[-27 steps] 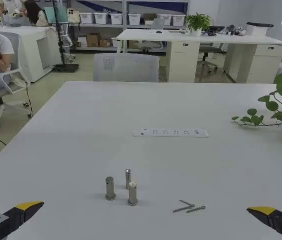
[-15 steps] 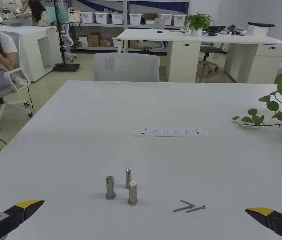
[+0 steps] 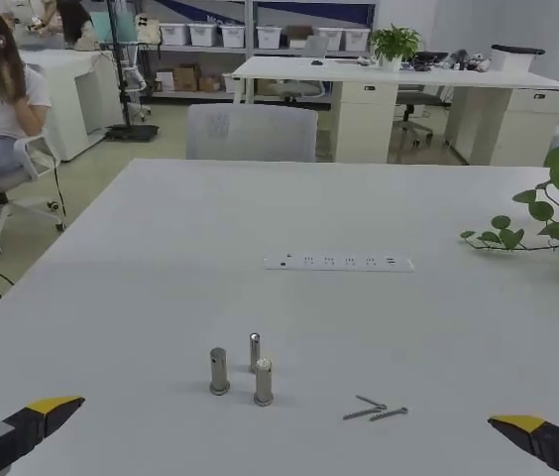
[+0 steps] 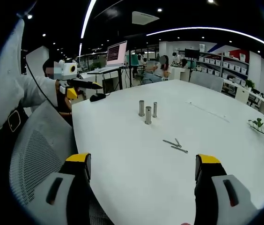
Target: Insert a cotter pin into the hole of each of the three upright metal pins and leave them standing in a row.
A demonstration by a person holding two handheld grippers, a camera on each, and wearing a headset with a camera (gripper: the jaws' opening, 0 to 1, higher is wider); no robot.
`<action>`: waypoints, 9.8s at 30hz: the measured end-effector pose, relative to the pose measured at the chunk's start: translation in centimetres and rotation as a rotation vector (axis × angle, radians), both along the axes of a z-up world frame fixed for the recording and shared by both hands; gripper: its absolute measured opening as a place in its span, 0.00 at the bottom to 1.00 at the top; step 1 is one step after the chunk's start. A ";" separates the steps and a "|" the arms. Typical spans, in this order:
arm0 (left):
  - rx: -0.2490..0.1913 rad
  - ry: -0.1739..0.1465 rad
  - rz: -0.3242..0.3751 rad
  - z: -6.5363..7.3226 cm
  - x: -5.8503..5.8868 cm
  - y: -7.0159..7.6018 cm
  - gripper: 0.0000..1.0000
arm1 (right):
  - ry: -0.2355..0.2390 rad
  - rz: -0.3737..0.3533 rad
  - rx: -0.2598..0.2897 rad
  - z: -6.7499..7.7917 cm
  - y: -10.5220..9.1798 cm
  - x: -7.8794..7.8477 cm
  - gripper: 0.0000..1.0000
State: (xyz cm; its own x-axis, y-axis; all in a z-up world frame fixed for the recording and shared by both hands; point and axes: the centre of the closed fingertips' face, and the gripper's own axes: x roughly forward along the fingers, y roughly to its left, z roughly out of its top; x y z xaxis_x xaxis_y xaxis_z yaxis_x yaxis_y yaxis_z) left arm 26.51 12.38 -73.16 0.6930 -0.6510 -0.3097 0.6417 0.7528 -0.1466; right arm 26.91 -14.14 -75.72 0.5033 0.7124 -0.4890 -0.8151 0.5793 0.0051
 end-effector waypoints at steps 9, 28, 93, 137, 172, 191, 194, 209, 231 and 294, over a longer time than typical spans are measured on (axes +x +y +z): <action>0.000 -0.003 -0.004 -0.1 0.2 -0.1 1.00 | 0.003 -0.001 -0.004 -0.2 -0.1 0.1 0.94; -0.004 0.011 -0.008 -1.4 1.2 -0.1 1.00 | 0.014 -0.007 -0.015 -0.5 -0.3 0.3 0.94; 0.072 0.002 -0.061 -10.1 16.7 -3.2 0.33 | 0.083 -0.009 -0.067 -1.7 0.8 2.7 0.94; 0.147 -0.066 -0.321 -10.4 13.9 -5.4 0.10 | 0.080 -0.007 -0.060 -1.6 1.4 2.8 0.93; 0.149 -0.069 -0.565 -10.3 4.9 -7.6 0.10 | 0.076 0.024 -0.056 -1.5 2.5 2.3 0.93; 0.131 -0.080 -0.589 -11.1 4.4 -6.8 0.11 | 0.078 0.033 -0.065 -1.7 2.8 2.2 0.93; 0.115 -0.072 -0.585 -11.1 4.5 -6.7 0.11 | 0.078 0.032 -0.063 -1.6 2.8 2.2 0.93; 0.045 -0.030 -0.535 -10.2 5.0 -6.5 0.30 | 0.072 0.036 -0.068 -1.6 2.9 2.4 0.93; -0.095 -0.002 -0.449 -5.7 5.0 -6.5 0.62 | 0.073 0.057 -0.066 -2.0 3.5 2.6 0.93; -0.025 0.005 -0.431 -3.7 3.7 -6.6 0.83 | 0.089 0.285 -0.402 -7.5 0.3 11.5 0.50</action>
